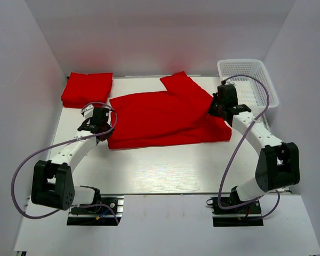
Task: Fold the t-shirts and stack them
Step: Fold the tshirt
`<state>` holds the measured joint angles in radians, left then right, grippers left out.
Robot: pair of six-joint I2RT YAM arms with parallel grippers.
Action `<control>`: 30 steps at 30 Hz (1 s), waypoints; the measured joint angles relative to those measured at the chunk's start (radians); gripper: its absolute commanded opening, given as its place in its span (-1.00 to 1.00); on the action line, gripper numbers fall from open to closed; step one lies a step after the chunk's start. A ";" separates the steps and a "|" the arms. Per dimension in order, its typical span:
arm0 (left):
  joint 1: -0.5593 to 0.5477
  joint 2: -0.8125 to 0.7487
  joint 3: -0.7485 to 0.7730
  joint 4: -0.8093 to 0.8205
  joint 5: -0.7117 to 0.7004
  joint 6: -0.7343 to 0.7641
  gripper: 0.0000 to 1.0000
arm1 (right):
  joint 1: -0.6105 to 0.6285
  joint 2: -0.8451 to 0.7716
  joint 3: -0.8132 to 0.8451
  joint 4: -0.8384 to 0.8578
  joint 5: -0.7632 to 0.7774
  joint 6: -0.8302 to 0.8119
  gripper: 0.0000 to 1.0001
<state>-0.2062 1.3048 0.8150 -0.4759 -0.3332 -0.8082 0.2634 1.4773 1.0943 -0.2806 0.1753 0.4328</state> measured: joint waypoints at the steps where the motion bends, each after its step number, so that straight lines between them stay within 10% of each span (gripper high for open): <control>1: 0.003 0.009 0.002 0.003 0.000 0.000 -1.00 | -0.002 0.014 0.014 0.006 -0.007 0.000 -1.00; 23: 0.068 0.258 0.086 0.142 0.054 0.041 -0.95 | -0.041 0.343 0.261 0.019 -0.072 -0.020 -0.99; 28: 0.085 0.351 0.130 0.187 0.066 0.043 -0.23 | -0.050 0.484 0.417 0.016 -0.080 0.003 -0.59; 29: 0.092 0.371 0.142 0.194 0.069 0.044 0.13 | -0.053 0.517 0.455 0.015 -0.083 0.010 -0.35; 30: 0.100 0.391 0.160 0.196 0.076 0.047 0.99 | -0.056 0.550 0.497 0.014 -0.092 0.015 0.24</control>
<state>-0.1066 1.6962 0.9752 -0.2794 -0.2577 -0.7609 0.2073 2.0274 1.5913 -0.2661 0.0834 0.4477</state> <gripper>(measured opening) 0.489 0.274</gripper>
